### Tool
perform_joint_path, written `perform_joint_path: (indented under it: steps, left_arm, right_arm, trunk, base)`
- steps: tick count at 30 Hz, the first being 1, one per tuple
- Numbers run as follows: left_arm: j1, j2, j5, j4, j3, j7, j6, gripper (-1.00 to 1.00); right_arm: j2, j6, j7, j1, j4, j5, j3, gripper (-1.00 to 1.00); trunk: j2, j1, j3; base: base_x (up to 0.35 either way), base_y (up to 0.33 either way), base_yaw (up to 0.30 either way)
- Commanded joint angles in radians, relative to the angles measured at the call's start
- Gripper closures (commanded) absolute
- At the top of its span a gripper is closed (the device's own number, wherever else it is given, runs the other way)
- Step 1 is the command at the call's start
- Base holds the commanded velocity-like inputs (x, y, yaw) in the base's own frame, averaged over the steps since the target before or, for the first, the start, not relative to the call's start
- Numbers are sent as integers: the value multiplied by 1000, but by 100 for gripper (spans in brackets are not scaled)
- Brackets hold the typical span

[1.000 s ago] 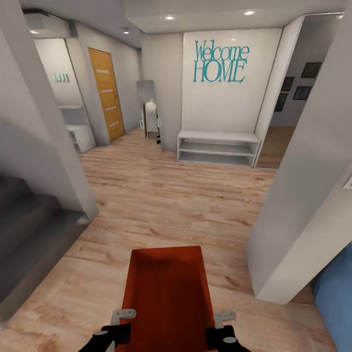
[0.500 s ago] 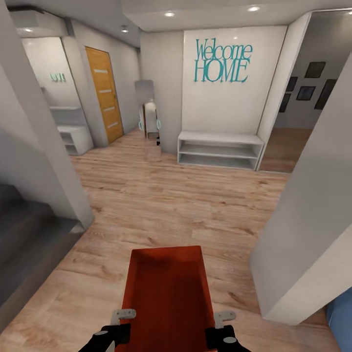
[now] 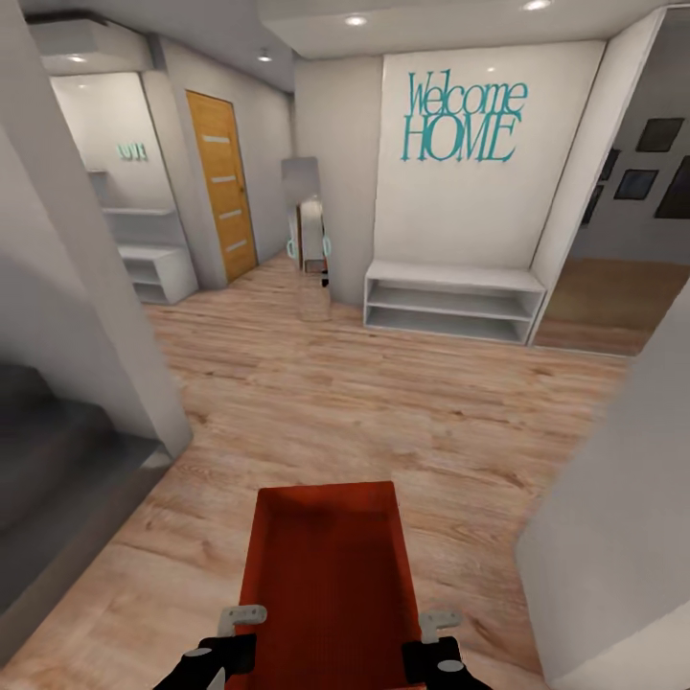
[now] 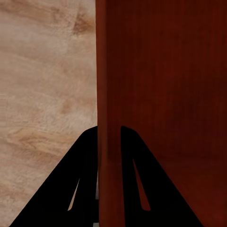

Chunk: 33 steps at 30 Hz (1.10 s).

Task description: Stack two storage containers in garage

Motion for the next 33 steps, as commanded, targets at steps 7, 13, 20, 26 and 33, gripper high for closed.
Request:
perform_joint_path:
  steps: [7, 13, 20, 26, 33]
  left_arm:
    - [0, 3, -11, -6, 1, 10, 6, 100]
    - [0, 3, -11, -6, 1, 10, 6, 100]
    - [0, 3, -11, -5, 1, 10, 6, 100]
    - [0, 1, -11, -4, 1, 10, 6, 100]
    - [0, 1, -11, -4, 1, 10, 6, 100]
  right_arm:
    - [-18, -5, -5, 0, 10, -20, -9, 100]
    - [-17, -5, -5, 0, 10, -20, -9, 100]
    - [-18, -5, -5, 0, 11, -20, -9, 100]
    - [-17, -5, -5, -1, 11, -20, -9, 100]
    - [-17, -5, -5, -1, 10, -20, -9, 100]
  trunk:
    - [-1, 1, -1]
    - [-1, 1, -1]
    - [-1, 1, -1]
    - [-1, 1, -1]
    - [-1, 1, -1]
  base:
    - [325, 0, 161]
    - [325, 0, 5]
    - [325, 0, 0]
    - [325, 0, 0]
    - [325, 0, 0]
